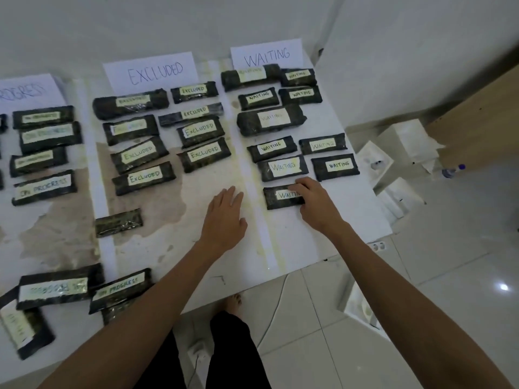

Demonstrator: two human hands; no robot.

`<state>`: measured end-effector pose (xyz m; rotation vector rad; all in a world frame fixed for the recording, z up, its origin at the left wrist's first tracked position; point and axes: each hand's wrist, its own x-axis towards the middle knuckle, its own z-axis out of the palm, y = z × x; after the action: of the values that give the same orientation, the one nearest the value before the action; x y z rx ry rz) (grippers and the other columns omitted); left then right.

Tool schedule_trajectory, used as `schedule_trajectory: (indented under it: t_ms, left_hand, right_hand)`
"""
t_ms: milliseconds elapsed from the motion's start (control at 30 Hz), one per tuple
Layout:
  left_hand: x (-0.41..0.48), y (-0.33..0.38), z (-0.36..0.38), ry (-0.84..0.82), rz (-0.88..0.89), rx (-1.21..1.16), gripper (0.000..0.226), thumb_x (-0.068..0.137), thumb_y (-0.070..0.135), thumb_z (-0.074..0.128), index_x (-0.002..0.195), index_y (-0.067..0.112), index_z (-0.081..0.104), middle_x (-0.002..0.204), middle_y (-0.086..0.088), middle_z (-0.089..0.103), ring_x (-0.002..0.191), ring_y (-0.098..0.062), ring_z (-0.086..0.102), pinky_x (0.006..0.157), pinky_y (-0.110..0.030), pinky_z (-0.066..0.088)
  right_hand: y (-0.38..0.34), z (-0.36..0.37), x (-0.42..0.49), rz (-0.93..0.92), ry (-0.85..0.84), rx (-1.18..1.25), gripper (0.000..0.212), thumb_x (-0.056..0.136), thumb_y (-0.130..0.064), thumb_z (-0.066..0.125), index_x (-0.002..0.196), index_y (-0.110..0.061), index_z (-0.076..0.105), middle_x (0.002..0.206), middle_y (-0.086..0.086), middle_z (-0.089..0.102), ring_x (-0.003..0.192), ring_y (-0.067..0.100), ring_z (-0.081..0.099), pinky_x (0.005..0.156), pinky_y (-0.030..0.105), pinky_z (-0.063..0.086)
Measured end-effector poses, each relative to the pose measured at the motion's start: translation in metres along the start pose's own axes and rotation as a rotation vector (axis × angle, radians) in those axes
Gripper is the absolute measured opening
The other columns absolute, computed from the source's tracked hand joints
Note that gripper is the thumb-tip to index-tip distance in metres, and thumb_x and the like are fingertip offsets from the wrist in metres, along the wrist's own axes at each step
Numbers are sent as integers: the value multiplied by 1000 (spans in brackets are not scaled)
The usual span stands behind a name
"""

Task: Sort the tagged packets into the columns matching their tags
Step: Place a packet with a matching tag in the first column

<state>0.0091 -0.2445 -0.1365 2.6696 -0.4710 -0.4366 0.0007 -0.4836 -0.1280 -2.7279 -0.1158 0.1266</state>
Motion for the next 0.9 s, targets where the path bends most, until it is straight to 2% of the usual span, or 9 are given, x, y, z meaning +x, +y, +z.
schedule_trajectory:
  t_ms: [167, 400, 500, 600, 700, 900]
  left_hand:
    - [-1, -6, 4, 1, 23, 17, 59, 89, 20, 51, 143, 8, 32, 155, -13, 19, 143, -31, 16, 114, -43, 18]
    - [-35, -30, -31, 97, 5, -57, 45, 85, 15, 58, 129, 10, 53, 139, -12, 45, 130, -32, 38, 106, -46, 32]
    - [-58, -52, -48, 150, -47, -65, 42, 83, 13, 61, 124, 10, 56, 134, -13, 50, 126, -33, 42, 102, -47, 36]
    - [-79, -83, -62, 169, -116, -62, 43, 78, 7, 64, 120, 9, 59, 129, -14, 54, 120, -36, 47, 97, -49, 41]
    - [-95, -118, -74, 164, -206, -49, 46, 74, 3, 67, 118, 6, 60, 125, -18, 55, 115, -40, 49, 92, -50, 45]
    - [-107, -174, -88, 156, -362, -15, 58, 67, -5, 68, 122, 6, 56, 131, -24, 46, 115, -46, 45, 90, -52, 46]
  right_hand:
    - [0, -1, 2, -23, 36, -11, 48, 68, 17, 61, 113, 0, 63, 123, 26, 55, 107, 42, 56, 91, 47, 50]
    - [-65, -2, 0, -139, 68, 18, 50, 66, 16, 60, 113, -3, 63, 119, 24, 57, 106, 40, 56, 83, 47, 52]
    - [-106, 4, 2, -206, 10, 62, 51, 68, 11, 63, 116, -9, 62, 122, 19, 56, 109, 36, 56, 87, 44, 49]
    - [-144, 16, 10, -265, -68, 90, 50, 70, 7, 63, 117, -10, 61, 122, 16, 56, 103, 35, 57, 81, 40, 47]
    - [-177, 32, 23, -335, -154, 105, 48, 73, 5, 61, 119, -9, 60, 121, 16, 56, 100, 35, 57, 79, 43, 48]
    - [-242, 76, 57, -411, -314, 107, 49, 78, -5, 63, 126, -10, 55, 127, 15, 49, 105, 34, 52, 82, 44, 48]
